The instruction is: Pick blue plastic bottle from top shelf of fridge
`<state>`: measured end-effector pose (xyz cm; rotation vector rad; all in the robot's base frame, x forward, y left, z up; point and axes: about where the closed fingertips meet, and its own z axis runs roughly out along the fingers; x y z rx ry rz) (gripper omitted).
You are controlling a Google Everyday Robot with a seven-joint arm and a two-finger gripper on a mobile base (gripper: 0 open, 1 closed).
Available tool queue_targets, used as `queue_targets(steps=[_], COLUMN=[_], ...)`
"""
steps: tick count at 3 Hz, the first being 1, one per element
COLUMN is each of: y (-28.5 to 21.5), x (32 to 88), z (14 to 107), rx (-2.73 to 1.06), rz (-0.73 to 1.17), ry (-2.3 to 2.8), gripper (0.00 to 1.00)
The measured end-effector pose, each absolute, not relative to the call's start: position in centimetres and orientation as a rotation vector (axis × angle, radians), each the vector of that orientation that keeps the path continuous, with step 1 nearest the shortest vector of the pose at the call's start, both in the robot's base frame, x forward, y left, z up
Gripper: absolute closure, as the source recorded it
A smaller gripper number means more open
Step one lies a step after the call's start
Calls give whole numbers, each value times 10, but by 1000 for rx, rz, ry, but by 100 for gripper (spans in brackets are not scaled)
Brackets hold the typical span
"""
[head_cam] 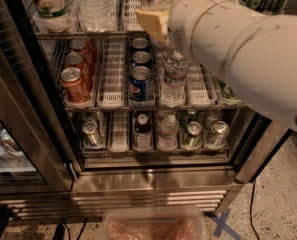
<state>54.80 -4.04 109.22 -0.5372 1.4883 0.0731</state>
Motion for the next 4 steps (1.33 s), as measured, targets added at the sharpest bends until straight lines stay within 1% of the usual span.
queue_targets(steps=[1, 2, 3, 4], y=[-47, -57, -47, -47], x=[525, 526, 515, 515], z=[1075, 1068, 1061, 1061], rx=[-580, -681, -738, -738], rz=[102, 116, 143, 143], ry=[1581, 1636, 1669, 1670], gripper=[100, 100, 100, 100])
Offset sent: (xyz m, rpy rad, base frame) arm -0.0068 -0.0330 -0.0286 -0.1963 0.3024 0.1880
